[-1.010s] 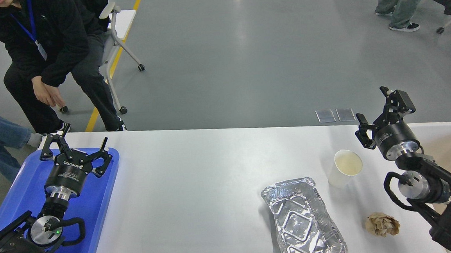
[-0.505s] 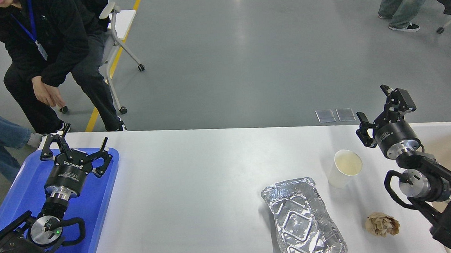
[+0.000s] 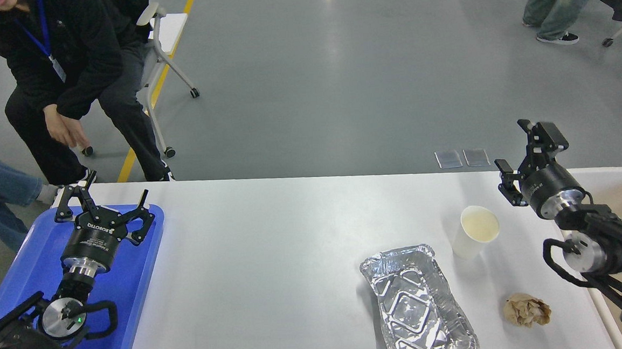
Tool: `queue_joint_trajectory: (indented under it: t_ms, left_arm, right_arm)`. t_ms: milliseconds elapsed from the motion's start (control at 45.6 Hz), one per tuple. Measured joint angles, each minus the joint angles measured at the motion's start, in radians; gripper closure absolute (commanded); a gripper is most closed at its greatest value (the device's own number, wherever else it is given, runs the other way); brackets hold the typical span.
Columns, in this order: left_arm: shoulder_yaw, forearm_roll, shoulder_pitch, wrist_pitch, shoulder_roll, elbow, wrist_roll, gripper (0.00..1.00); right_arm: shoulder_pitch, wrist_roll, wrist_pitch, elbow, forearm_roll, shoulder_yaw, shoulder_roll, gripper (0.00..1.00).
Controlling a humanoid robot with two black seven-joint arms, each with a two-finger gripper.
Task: Tidy desktop
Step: 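Raise the right gripper up and away from the table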
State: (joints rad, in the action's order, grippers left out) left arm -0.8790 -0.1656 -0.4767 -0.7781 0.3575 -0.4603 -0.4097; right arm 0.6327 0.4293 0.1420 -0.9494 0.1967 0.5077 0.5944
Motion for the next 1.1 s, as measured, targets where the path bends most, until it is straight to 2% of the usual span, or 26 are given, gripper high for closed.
queue_joint_trajectory:
  t_ms: [329,483,571,615,856,1097]
  left_arm:
    - [0.0,0.0,0.0,0.0,0.0,0.0,0.002,0.01]
    - [0.0,0.0,0.0,0.001,0.0,0.0,0.002,0.01]
    - [0.0,0.0,-0.001,0.001,0.0,0.0,0.002,0.01]
    - [0.0,0.0,-0.001,0.001,-0.001,0.0,0.002,0.01]
    - [0.0,0.0,-0.001,-0.001,-0.002,0.0,0.002,0.01]
    - [0.0,0.0,-0.002,-0.001,-0.003,-0.001,0.002,0.01]
  right_arm:
    - [0.243,0.0,0.015,-0.06,-0.027,-0.445,0.2,0.0]
    - [0.38,-0.003,-0.022,-0.082,-0.028,-0.679,0.277,0.0]
    - [0.478,-0.006,-0.077,-0.094,-0.03,-0.819,0.318,0.0]
    - [0.564,-0.008,-0.137,-0.1,-0.031,-0.93,0.341,0.0]
    - [0.837,-0.01,-0.331,-0.121,-0.038,-1.261,0.369,0.0]
    - [1.158,-0.009,-0.534,-0.136,-0.039,-1.66,0.265,0.0]
